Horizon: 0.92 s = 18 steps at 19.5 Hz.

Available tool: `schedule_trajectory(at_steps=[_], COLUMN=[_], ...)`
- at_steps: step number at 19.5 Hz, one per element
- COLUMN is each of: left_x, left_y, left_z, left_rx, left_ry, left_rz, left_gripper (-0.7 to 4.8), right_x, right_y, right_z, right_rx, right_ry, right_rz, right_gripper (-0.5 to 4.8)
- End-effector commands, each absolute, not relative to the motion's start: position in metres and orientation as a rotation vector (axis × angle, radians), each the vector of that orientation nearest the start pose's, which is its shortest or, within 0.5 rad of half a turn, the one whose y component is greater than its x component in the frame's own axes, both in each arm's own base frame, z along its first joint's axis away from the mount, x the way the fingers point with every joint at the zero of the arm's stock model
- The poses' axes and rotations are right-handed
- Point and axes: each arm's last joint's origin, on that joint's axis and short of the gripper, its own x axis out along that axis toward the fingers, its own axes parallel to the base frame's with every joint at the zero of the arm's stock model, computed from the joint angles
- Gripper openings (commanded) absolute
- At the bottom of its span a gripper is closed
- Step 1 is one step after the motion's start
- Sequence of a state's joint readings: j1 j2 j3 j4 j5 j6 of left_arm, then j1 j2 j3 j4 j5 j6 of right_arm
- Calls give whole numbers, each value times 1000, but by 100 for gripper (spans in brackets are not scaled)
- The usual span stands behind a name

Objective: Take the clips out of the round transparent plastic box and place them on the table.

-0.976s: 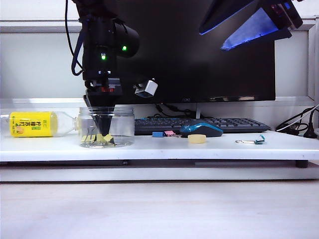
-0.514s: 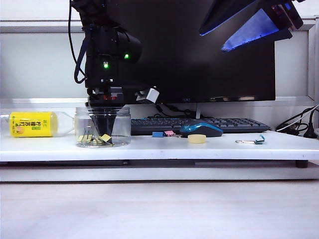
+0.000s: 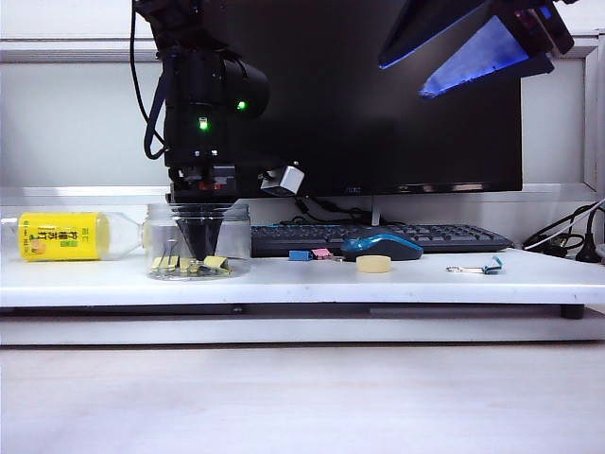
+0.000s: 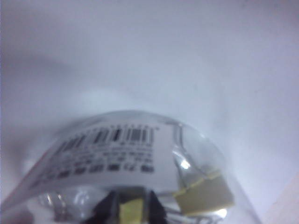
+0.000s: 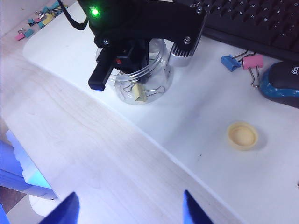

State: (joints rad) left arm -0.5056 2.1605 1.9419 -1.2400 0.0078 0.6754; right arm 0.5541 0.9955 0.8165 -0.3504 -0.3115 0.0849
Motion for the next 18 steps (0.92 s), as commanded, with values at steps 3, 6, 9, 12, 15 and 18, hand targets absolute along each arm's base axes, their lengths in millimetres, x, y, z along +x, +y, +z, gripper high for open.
schedule_trajectory(at_steps=[3,6,9,12,15,18], left_x=[378,378,375,369,365,359], left_y=[-209,-209,-211,-211,-208,-204], left_z=[234,238,248,263,279,297], left_rx=[907,899,894,892,875,867], left_ry=[1239,1225,1188,1136,1093,1037], left_rz=[-843,-829,-822,-817,-789,-770], left_gripper=[20,20,20,20,20,20], right_x=[174,174,174,175,176,176], right_y=[118,118,119,119,119,119], right_z=[296,296,296,294,294,294], right_rx=[11,9,9,7,7,8], right_ry=[556,556,557,565,565,563], right_rz=[829,830,830,829,829,829], right_gripper=[284,284,284,284,284,284])
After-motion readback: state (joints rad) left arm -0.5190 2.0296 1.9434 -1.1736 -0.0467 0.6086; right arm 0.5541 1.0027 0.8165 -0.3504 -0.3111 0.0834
